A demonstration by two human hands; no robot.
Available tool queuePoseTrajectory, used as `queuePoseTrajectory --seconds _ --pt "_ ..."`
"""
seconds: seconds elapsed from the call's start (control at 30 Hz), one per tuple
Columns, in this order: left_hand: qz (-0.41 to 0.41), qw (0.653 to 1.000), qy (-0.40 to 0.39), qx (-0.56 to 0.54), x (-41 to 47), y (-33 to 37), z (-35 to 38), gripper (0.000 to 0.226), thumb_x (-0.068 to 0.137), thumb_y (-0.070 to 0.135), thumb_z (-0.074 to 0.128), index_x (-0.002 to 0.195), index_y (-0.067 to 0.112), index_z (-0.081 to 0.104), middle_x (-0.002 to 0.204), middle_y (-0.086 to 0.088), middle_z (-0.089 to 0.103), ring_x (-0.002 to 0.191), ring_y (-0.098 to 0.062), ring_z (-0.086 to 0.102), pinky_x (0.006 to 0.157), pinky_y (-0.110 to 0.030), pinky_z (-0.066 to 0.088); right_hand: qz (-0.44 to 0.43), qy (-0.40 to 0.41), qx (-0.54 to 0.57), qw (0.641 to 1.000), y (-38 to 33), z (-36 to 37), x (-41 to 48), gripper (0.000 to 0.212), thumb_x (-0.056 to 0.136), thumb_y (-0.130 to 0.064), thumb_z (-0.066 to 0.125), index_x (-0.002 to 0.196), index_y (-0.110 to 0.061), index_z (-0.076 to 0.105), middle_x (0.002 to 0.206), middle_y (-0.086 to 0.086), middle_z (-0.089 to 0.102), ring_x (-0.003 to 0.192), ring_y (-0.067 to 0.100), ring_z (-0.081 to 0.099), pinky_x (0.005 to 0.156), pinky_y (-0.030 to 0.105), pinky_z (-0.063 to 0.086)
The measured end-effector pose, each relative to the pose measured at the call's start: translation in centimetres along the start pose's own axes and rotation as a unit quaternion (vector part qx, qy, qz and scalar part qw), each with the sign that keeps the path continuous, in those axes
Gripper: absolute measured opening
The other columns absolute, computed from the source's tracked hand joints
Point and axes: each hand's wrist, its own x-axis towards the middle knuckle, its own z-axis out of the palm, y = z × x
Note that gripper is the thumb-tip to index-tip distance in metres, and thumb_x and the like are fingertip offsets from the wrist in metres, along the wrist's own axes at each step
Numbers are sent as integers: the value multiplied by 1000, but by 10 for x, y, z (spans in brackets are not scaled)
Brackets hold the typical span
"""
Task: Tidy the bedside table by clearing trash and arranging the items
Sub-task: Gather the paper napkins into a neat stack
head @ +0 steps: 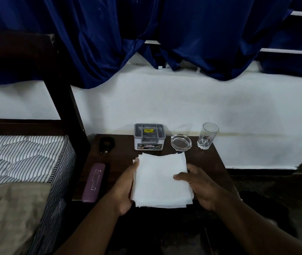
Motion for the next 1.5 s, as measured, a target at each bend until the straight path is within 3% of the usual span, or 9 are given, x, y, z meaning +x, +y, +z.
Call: queuePoseTrajectory --seconds 0.17,0.33,0.67,0.83,0.93,1.07,1.27,1.37,1.5 --pt "60 994 28 86 3 -14 3 33 89 10 73 122 3 71 115 -18 77 108 -36 74 98 -52 57 -18 -24 -10 1000 7 0 1 37 88 -4 71 125 -10 66 116 12 77 109 33 73 95 48 58" --pt "80 984 57 149 10 -22 4 28 89 -3 70 117 5 72 110 -15 79 104 -36 75 98 -55 56 -37 29 -93 995 15 3 4 39 87 -1 69 122 -18 62 112 8 77 106 29 73 95 49 59" --pt "127 966 87 206 19 -32 16 30 89 10 76 117 14 67 104 -5 80 94 -24 78 85 -44 63 -78 98 -281 951 33 2 14 30 85 -14 68 111 -22 56 98 -9 66 89 6 63 67 22 49" --pt "104 962 71 242 18 -36 32 26 93 43 69 109 23 64 86 -2 73 65 -16 68 50 -29 53 -69 107 -232 964 39 8 20 8 91 -20 63 97 -19 58 89 -5 68 80 10 64 72 31 51" --pt "95 964 50 242 16 -37 38 34 97 47 61 107 16 66 94 -5 71 70 -18 66 49 -27 52 -87 115 -188 972 41 14 21 27 101 -38 57 86 -15 55 79 -6 58 74 4 57 71 25 49" --pt "91 966 41 237 17 -38 40 35 100 43 58 108 11 70 99 -4 71 75 -19 67 52 -28 55 -64 105 -150 981 34 15 20 42 91 -51 67 92 -10 59 86 -2 66 84 16 66 81 42 53" --pt "162 930 72 321 25 -43 32 18 96 12 63 109 20 75 106 2 73 83 -8 65 63 -20 50 -68 84 -182 977 31 5 15 32 84 3 66 112 -12 61 109 12 70 109 33 66 90 45 53" --pt "194 934 131 271 31 -39 30 43 86 4 76 122 23 59 116 1 64 103 -17 64 83 -28 53 -54 59 -152 985 18 5 12 34 83 1 65 112 -17 64 108 13 72 104 33 68 82 39 55" --pt "90 991 90 42 32 -30 25 61 84 9 80 133 25 48 123 -7 69 108 -26 69 79 -39 58 -44 -7 -153 987 -1 6 3 45 70 -12 68 114 -23 68 106 12 75 92 25 72 73 36 56"
